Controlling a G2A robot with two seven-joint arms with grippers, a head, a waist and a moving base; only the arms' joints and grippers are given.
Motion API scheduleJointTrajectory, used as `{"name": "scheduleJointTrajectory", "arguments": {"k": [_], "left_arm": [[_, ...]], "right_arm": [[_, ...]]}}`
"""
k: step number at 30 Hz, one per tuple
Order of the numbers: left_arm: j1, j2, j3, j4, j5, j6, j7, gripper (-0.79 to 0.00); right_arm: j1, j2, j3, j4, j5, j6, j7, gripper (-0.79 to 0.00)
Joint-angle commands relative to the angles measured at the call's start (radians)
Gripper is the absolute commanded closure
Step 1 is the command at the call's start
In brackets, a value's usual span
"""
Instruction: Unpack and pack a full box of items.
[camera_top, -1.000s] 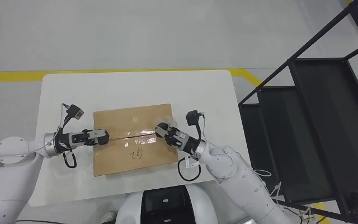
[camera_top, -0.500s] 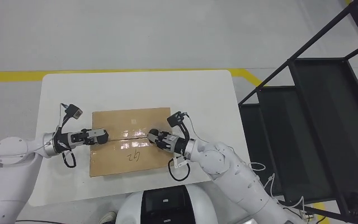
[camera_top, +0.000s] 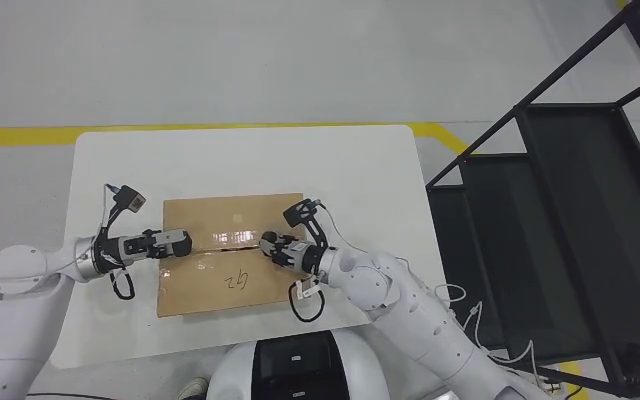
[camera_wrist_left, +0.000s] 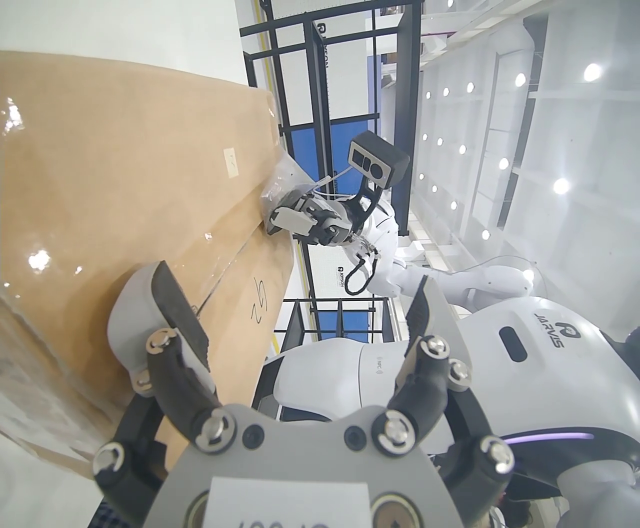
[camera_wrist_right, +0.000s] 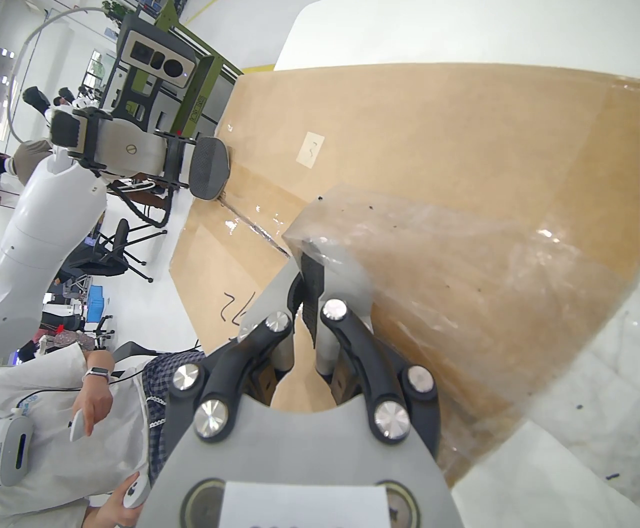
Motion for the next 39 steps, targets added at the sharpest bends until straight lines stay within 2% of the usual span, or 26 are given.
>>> {"name": "scheduleJointTrajectory", "arguments": {"k": [1,8,16,26,31,39], "left_arm": [[0.0,0.0,-0.002,-0.001,-0.002,0.0,-0.001,-0.785],[0.006,0.001,-0.031,0.001,-0.071,0.003,0.017,-0.785],[0.029,0.004,-0.106,0.013,-0.193,0.013,0.052,-0.785],[0.069,0.01,-0.189,0.028,-0.257,0.019,0.052,-0.785],[0.085,0.011,-0.212,0.026,-0.262,0.019,0.049,-0.785],[0.095,0.009,-0.227,0.017,-0.27,0.021,0.059,-0.785]], "right_arm": [[-0.001,0.0,-0.001,-0.008,-0.003,0.006,0.003,-0.785],[-0.021,0.003,0.007,-0.062,0.0,0.009,0.007,-0.785],[-0.03,0.006,0.024,-0.09,0.01,0.005,0.006,-0.785],[0.054,-0.02,-0.034,-0.028,0.068,-0.001,-0.035,-0.785],[0.098,-0.034,-0.074,-0.022,0.055,-0.05,-0.058,-0.785],[0.133,-0.049,-0.136,-0.007,0.04,-0.066,-0.017,-0.785]]}}
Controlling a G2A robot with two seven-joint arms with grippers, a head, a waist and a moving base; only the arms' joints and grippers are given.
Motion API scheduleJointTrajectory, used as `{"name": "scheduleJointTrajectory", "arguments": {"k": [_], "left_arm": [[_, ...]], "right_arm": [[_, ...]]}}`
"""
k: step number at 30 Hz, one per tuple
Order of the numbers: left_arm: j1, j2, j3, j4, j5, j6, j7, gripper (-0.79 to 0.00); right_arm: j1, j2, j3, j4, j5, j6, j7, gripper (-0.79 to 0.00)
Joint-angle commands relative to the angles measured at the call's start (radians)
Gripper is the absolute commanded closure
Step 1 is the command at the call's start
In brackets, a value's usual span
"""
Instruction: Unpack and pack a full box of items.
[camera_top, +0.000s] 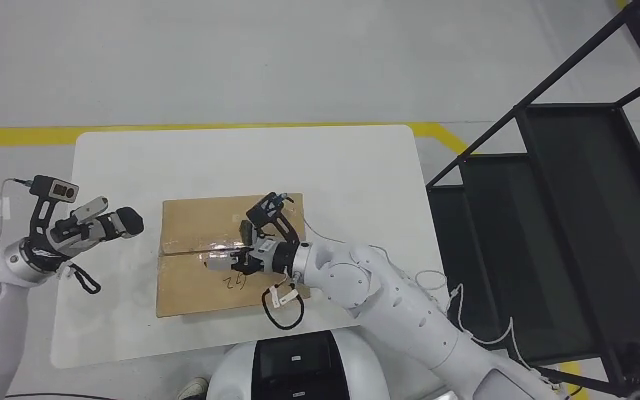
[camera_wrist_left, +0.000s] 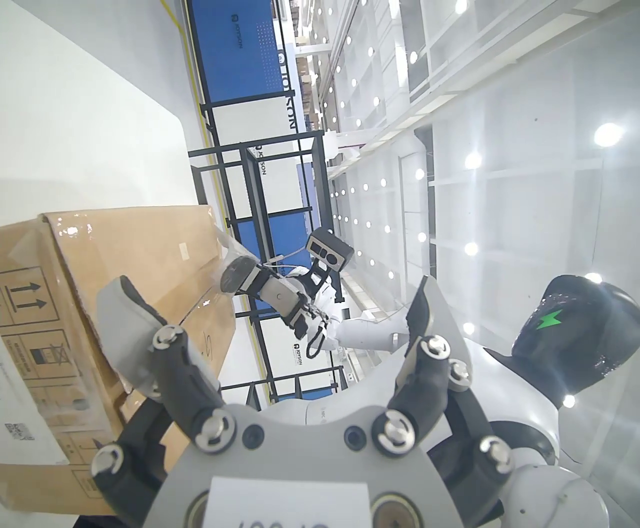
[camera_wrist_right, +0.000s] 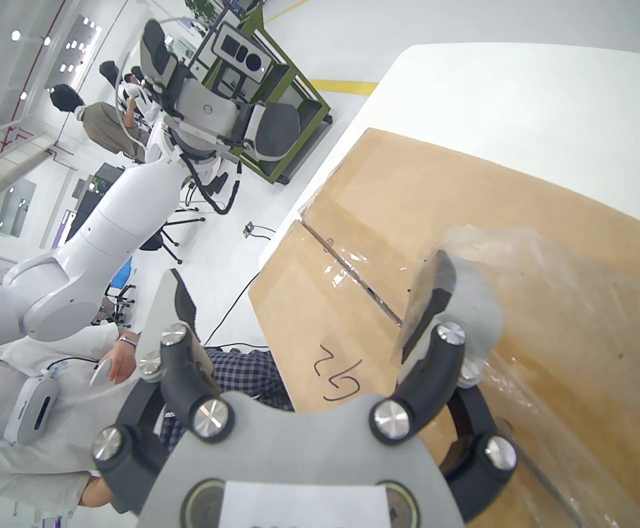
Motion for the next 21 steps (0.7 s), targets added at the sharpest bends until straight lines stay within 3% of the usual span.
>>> {"name": "scheduleJointTrajectory", "arguments": {"k": [1,13,21], "left_arm": [[0.0,-0.001,-0.002,-0.001,0.0,0.001,0.003,-0.785],[0.011,-0.003,-0.02,-0.014,0.008,0.003,0.011,-0.785],[0.014,-0.006,-0.024,-0.017,0.012,0.006,0.017,-0.785]], "right_arm": [[0.012,-0.005,-0.014,0.017,-0.004,0.001,0.004,-0.785],[0.098,-0.057,-0.119,0.13,0.03,0.022,-0.017,-0.785],[0.133,-0.098,-0.161,0.172,0.064,0.034,-0.118,-0.785]]}}
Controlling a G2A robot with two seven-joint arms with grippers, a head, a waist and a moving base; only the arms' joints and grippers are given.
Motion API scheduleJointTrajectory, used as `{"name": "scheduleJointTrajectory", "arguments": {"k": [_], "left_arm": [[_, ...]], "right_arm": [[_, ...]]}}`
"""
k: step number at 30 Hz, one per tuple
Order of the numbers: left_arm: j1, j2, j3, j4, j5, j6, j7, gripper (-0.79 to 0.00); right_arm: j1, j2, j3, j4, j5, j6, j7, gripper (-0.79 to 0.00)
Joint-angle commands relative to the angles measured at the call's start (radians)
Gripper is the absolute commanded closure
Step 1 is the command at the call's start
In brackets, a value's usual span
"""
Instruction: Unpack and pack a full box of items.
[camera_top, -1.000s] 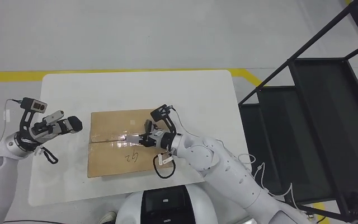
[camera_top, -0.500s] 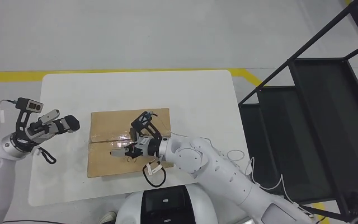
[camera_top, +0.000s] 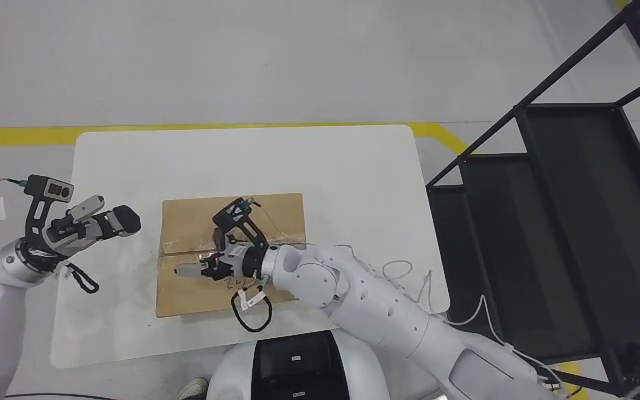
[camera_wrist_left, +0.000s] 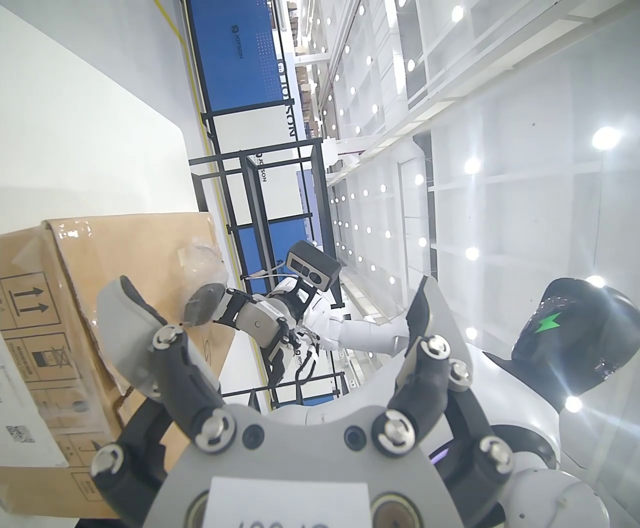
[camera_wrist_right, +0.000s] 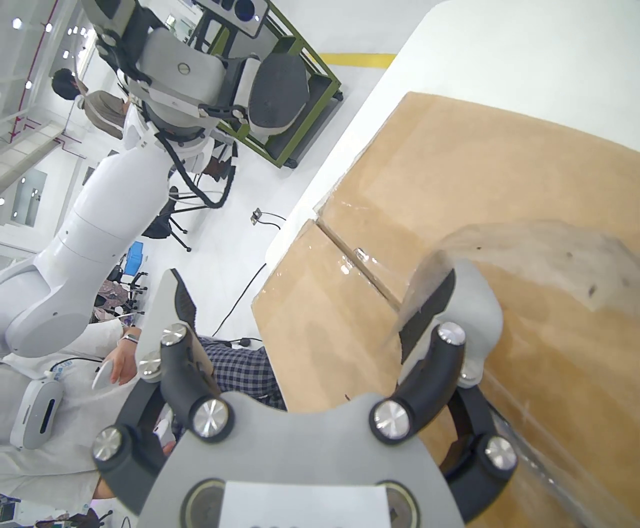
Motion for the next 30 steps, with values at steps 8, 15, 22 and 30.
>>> {"name": "scheduleJointTrajectory", "arguments": {"k": [8,15,22,30], "left_arm": [[0.003,-0.003,-0.002,-0.002,0.001,-0.001,-0.004,-0.785],[0.005,-0.005,-0.002,0.0,0.005,0.0,-0.007,-0.785],[0.006,-0.009,0.004,-0.007,0.007,-0.003,-0.005,-0.785],[0.008,-0.011,-0.034,0.002,-0.033,-0.006,0.036,-0.785]], "right_arm": [[-0.009,-0.017,-0.007,-0.009,-0.026,-0.008,-0.062,-0.785],[-0.033,-0.012,0.013,-0.03,-0.043,0.011,-0.006,-0.785],[-0.052,-0.006,0.034,-0.058,-0.101,0.024,0.009,-0.36],[-0.039,-0.024,-0.005,-0.047,-0.098,-0.007,0.03,-0.449]]}}
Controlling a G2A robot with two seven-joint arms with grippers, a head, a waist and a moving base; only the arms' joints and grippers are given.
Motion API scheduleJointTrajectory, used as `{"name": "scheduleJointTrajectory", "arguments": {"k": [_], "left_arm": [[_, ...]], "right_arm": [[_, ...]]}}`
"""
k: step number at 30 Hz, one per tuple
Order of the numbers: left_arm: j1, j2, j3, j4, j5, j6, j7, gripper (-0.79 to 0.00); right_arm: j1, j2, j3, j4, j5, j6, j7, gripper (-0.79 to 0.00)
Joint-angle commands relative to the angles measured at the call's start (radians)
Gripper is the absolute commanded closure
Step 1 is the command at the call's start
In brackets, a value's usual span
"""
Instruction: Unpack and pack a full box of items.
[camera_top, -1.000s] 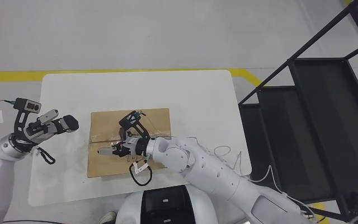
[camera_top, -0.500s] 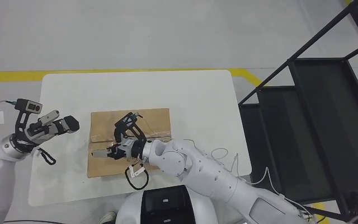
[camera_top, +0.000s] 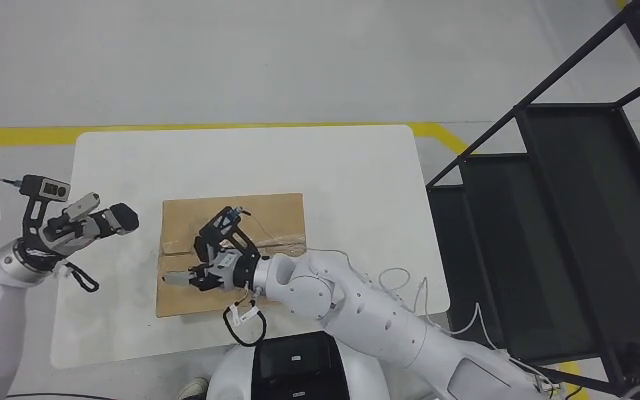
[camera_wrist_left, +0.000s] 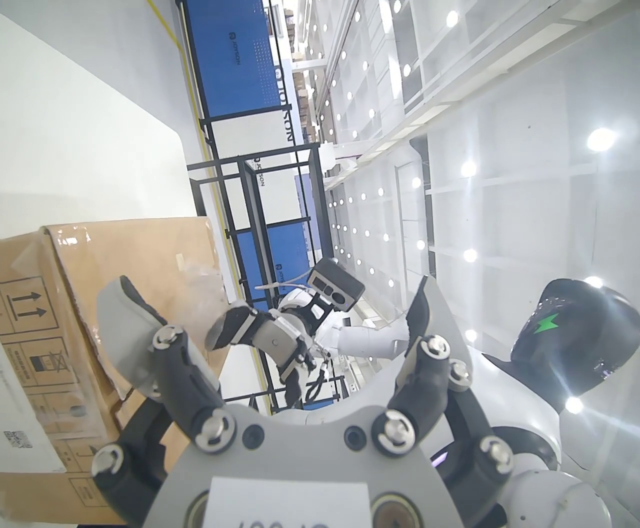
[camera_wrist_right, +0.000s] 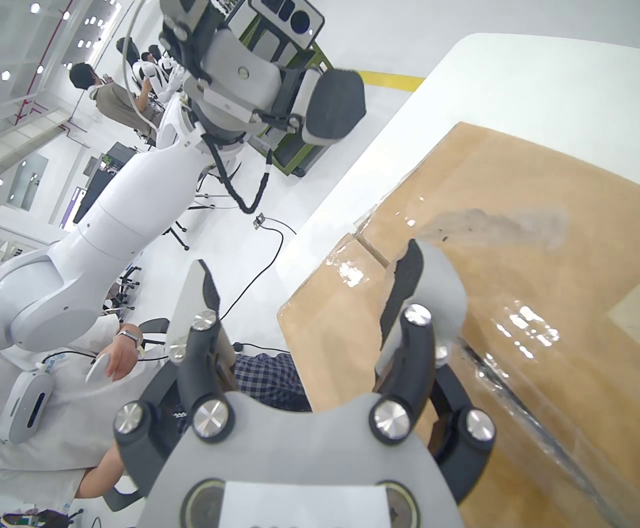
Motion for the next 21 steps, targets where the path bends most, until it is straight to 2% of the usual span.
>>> {"name": "scheduleJointTrajectory", "arguments": {"k": [1,4,7,8,13,16,21], "left_arm": [[0.001,-0.001,-0.017,0.006,-0.027,0.0,0.018,-0.785],[0.005,-0.001,-0.052,0.014,-0.066,-0.004,0.049,-0.785],[0.01,-0.001,-0.087,0.021,-0.091,-0.001,0.064,-0.785],[0.012,0.0,-0.097,0.022,-0.095,0.001,0.067,-0.785],[0.021,0.0,-0.125,0.026,-0.101,0.009,0.076,-0.785],[0.025,-0.002,-0.125,0.026,-0.096,0.01,0.08,-0.785],[0.035,-0.007,-0.113,0.015,-0.092,0.018,0.07,-0.785]], "right_arm": [[0.007,-0.007,-0.011,0.022,0.011,0.0,-0.001,-0.465],[0.023,-0.022,-0.03,0.068,0.036,-0.007,-0.009,-0.563],[0.039,-0.037,-0.046,0.106,0.055,-0.017,-0.018,-0.763],[0.044,-0.041,-0.05,0.118,0.061,-0.018,-0.019,-0.785],[0.061,-0.058,-0.051,0.169,0.099,-0.033,-0.025,-0.785],[0.052,-0.059,-0.028,0.169,0.139,-0.089,-0.059,-0.785],[-0.024,-0.026,0.06,0.067,0.154,-0.149,-0.056,-0.785]]}}
